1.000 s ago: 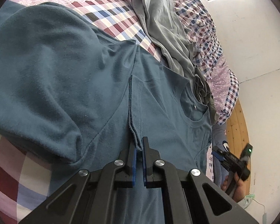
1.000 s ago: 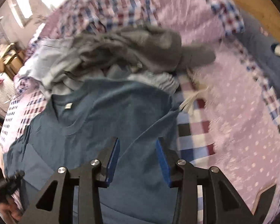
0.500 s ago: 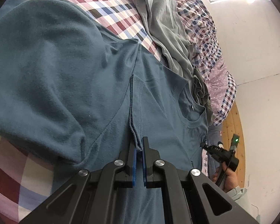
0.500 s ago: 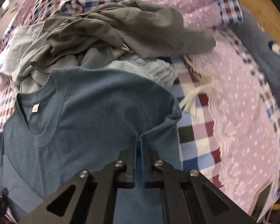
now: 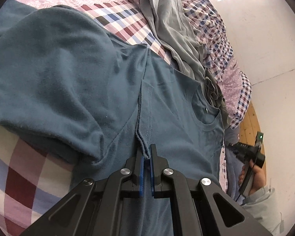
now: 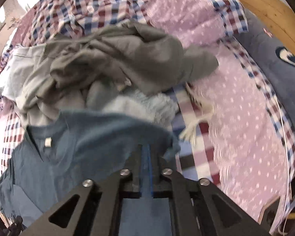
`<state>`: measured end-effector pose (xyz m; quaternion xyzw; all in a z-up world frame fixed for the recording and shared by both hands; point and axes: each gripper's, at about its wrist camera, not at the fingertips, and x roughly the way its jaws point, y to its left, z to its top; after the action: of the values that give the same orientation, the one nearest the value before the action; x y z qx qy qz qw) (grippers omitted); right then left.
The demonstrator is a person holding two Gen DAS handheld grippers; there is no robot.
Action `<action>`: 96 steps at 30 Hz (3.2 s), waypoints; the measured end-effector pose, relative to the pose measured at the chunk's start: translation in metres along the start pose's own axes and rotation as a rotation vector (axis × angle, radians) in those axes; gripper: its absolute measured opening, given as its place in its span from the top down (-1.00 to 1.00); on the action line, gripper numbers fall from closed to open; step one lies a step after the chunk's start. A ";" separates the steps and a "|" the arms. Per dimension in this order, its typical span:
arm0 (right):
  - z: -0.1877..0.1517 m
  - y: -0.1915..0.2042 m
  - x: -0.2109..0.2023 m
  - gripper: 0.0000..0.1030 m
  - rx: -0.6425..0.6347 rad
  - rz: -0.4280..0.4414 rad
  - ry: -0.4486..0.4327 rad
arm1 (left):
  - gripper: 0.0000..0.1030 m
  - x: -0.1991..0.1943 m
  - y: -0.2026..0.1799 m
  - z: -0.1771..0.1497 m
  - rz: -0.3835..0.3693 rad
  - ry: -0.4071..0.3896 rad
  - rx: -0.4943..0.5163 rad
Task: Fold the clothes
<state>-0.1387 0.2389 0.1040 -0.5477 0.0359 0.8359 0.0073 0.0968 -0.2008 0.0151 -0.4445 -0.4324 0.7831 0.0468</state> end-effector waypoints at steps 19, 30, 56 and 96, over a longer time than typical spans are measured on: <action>-0.028 0.006 0.006 0.99 -0.049 -0.080 0.021 | 0.93 0.001 0.005 0.001 -0.020 0.016 -0.047; 0.011 -0.007 -0.016 1.00 0.003 -0.102 -0.072 | 0.93 0.003 0.004 0.002 -0.009 0.018 -0.040; -0.014 0.020 0.020 0.95 -0.130 -0.131 0.092 | 0.93 0.002 0.005 0.004 -0.017 0.023 -0.066; -0.016 0.028 0.022 0.98 -0.318 -0.217 0.137 | 0.93 0.004 0.005 0.005 -0.005 0.024 -0.060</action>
<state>-0.1342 0.2093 0.0784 -0.5980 -0.1551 0.7863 0.0082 0.0921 -0.2053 0.0099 -0.4537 -0.4564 0.7643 0.0405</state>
